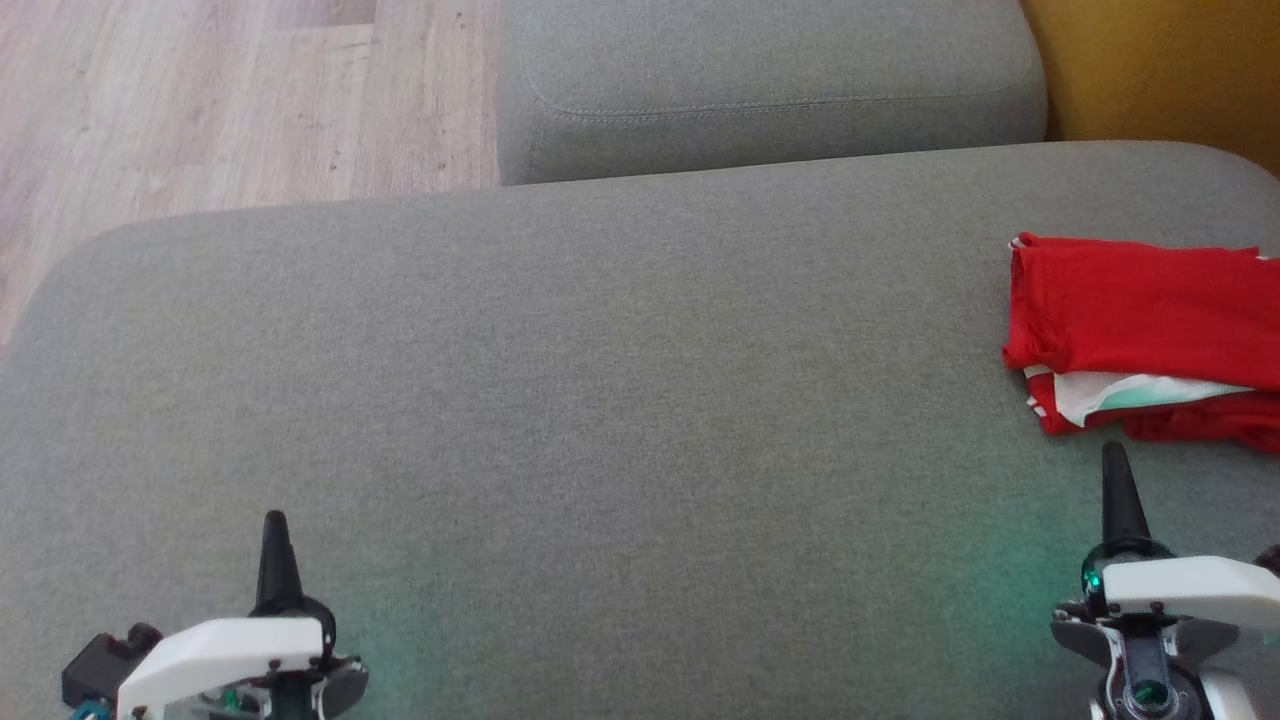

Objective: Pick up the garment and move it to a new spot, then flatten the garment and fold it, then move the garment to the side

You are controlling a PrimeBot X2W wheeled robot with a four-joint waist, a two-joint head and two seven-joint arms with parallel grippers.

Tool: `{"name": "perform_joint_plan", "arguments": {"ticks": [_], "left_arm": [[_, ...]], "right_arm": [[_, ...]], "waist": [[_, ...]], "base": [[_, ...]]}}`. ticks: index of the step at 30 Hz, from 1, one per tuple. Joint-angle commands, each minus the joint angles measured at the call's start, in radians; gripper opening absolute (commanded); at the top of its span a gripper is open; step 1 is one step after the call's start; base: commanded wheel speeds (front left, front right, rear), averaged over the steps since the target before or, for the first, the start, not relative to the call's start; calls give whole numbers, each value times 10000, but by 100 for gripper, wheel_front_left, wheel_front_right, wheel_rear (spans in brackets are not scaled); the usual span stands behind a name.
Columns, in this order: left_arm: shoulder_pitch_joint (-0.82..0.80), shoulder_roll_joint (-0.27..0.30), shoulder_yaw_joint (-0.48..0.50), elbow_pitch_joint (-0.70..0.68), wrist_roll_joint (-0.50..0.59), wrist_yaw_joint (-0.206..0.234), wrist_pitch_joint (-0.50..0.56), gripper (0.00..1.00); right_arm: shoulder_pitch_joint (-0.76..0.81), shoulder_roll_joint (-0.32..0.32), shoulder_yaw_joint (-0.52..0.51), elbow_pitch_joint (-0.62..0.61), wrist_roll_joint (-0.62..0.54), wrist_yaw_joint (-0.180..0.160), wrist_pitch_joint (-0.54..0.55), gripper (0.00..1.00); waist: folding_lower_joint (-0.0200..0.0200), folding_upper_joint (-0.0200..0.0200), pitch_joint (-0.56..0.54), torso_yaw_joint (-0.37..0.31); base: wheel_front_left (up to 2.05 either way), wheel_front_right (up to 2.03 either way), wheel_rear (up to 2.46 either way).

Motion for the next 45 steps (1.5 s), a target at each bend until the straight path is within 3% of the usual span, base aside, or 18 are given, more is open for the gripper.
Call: {"name": "perform_joint_plan", "arguments": {"ticks": [1, 38, 45], "left_arm": [[-558, 57, 329, -375, -249, -83, 83, 0], [-858, 81, 1106, -518, -3735, -442, 1171, 0], [-862, 81, 1117, -520, -3785, -447, 1187, 0]], "right_arm": [[-560, -55, 116, -400, 327, -5, 84, 0], [-769, -71, -144, -626, 4643, -7, 1156, 0], [-772, -72, -147, -629, 4705, -7, 1171, 0]], "waist": [[-1, 0, 1, 2], [-1, 0, 38, 60], [-1, 0, 38, 61]], "base": [[0, 0, 0], [0, 0, 0], [0, 0, 0]]}}
